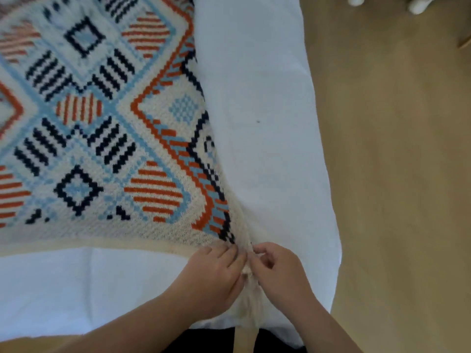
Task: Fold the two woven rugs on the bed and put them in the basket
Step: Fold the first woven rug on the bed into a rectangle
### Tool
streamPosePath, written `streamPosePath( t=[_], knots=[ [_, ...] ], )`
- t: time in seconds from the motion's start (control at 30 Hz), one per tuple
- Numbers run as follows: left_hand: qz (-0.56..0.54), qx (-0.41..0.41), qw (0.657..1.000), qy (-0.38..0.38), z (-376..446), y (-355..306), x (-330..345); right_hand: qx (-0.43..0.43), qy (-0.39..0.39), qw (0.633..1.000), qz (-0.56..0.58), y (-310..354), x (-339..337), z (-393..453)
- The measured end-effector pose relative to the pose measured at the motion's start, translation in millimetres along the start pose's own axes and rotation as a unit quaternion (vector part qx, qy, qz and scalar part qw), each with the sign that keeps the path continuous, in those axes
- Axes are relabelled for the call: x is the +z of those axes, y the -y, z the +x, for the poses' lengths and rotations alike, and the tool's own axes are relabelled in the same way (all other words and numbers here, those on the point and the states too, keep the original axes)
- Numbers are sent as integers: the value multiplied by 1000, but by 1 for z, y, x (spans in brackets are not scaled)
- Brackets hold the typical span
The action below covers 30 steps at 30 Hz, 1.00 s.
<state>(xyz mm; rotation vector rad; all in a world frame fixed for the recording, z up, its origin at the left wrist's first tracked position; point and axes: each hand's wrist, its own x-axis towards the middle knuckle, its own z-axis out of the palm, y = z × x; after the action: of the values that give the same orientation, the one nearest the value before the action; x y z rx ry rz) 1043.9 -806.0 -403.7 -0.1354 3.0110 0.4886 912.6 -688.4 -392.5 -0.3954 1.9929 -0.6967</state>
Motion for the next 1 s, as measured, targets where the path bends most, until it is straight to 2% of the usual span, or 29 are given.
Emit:
streamPosePath(
  t=[0.07, 0.2, 0.3, 0.47, 0.57, 0.63, 0.7, 0.77, 0.83, 0.9, 1.0],
  knots=[
    [-14, -24, 999, 22, 0, 3, -4, 3, -8, 999, 41, 6, 0, 10],
    [-86, -71, 993, 45, 6, 12, -20, 16, 7, 978, 207, 52, 3, 47],
    [-113, -106, 988, -11, 18, 22, -40, 51, 18, 957, 284, 80, 7, 82],
    [-45, -147, 980, -125, 42, 57, -57, 38, 25, 937, 346, 97, 8, 104],
    [-25, -140, 980, -140, 56, 71, -57, -37, -64, 942, 328, 94, -6, 95],
    [-26, -138, 983, -115, 65, 75, -54, -108, -181, 940, 267, 89, -19, 77],
    [-22, -147, 986, -70, 74, 74, -49, -178, -248, 932, 196, 81, -27, 58],
    [-34, -179, 982, -40, 80, 73, -42, -176, -201, 951, 152, 73, -23, 59],
    [-38, -212, 977, -11, 79, 73, -35, -81, -99, 980, 155, 69, -18, 76],
    [-20, -220, 975, 19, 74, 77, -29, -9, -61, 986, 158, 75, -18, 102],
    [-16, -215, 976, 31, 70, 84, -26, -47, -55, 990, 122, 106, -22, 135]
  ],
)
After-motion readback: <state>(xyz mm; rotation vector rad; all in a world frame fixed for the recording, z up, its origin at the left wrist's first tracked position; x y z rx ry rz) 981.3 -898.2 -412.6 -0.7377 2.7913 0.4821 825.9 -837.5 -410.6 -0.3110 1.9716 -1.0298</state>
